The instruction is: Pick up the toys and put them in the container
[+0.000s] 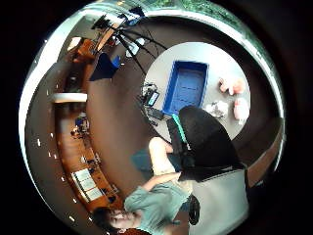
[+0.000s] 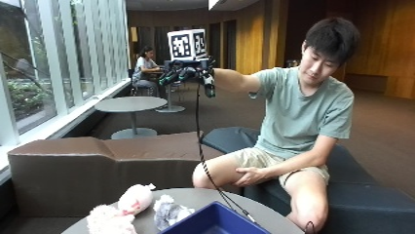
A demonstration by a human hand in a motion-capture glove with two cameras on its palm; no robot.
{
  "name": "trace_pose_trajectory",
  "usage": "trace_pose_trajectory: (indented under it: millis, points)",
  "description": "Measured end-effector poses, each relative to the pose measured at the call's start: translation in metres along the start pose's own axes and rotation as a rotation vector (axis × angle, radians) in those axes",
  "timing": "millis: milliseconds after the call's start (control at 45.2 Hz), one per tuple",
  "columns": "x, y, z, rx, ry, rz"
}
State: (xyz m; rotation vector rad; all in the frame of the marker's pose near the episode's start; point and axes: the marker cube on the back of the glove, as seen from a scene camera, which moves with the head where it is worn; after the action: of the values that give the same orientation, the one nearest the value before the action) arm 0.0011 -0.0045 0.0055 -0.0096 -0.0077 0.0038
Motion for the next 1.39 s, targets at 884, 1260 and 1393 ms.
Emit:
trace_pose_trajectory:
  millis: [884, 1260, 1393]
  points:
    - [0.109, -0.085, 0.357, -0.495, -0.042, -0.033]
    - [0.117, -0.084, 0.439, -0.416, -0.019, -0.076]
    - [0.112, -0.093, 0.441, -0.347, -0.049, -0.075]
